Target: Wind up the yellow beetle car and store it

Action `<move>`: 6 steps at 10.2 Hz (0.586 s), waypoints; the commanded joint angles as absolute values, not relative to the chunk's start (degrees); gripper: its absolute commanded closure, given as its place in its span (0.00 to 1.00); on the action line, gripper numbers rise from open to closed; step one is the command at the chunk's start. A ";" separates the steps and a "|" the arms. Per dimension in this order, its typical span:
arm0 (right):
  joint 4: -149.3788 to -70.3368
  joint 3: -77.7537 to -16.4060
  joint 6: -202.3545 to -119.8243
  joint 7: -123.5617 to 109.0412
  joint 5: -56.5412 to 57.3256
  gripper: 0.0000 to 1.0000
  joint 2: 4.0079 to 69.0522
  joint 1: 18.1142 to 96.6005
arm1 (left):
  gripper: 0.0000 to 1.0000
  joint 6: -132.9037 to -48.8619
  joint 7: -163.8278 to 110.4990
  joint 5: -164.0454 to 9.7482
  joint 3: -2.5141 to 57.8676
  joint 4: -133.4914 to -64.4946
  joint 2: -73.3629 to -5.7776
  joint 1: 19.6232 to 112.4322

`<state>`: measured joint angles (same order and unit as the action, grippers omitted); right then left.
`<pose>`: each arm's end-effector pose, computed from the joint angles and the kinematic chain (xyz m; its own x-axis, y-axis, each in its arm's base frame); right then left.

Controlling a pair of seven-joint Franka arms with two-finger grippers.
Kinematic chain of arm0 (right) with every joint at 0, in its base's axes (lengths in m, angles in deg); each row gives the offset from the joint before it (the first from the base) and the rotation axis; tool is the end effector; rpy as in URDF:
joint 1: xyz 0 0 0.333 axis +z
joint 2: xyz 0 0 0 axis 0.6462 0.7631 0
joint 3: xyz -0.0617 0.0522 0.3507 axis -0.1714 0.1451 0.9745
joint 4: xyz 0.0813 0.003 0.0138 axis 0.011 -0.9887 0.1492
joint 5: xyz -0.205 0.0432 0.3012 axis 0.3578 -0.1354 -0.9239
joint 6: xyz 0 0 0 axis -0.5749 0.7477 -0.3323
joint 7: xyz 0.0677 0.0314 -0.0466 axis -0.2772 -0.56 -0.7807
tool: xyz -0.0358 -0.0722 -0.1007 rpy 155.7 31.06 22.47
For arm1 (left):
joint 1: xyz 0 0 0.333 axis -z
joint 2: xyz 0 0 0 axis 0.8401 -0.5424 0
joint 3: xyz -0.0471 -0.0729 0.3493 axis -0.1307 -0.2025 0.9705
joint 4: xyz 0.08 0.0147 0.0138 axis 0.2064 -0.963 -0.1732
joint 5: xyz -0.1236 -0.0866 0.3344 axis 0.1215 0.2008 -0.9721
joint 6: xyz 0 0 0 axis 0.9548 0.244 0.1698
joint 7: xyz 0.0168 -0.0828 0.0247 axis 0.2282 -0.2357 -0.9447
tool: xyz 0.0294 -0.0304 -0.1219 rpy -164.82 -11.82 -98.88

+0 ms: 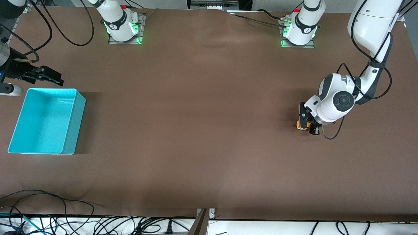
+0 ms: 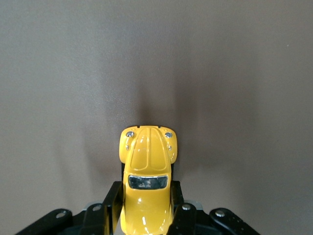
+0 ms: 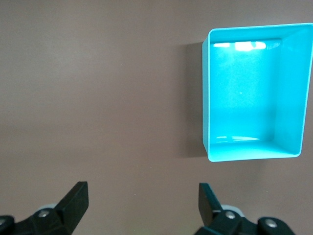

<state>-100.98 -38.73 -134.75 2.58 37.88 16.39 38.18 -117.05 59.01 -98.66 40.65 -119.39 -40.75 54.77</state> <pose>0.5435 0.0058 0.6140 0.9949 -0.0695 -0.0738 -0.0687 -0.9976 0.0128 0.5803 -0.0260 0.2301 -0.0345 -0.9954 -0.0896 -0.9983 0.0301 0.0497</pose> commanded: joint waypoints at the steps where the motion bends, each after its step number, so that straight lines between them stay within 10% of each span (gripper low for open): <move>1: -99.52 -38.73 -134.06 2.61 36.97 0.00 16.93 37.97 | 1.00 -115.67 56.00 -99.68 39.85 -118.38 -41.28 55.12; 6: -99.52 -38.64 -134.24 2.61 36.89 0.00 16.93 37.97 | 1.00 -114.70 48.62 -99.41 34.93 -117.14 -41.63 56.45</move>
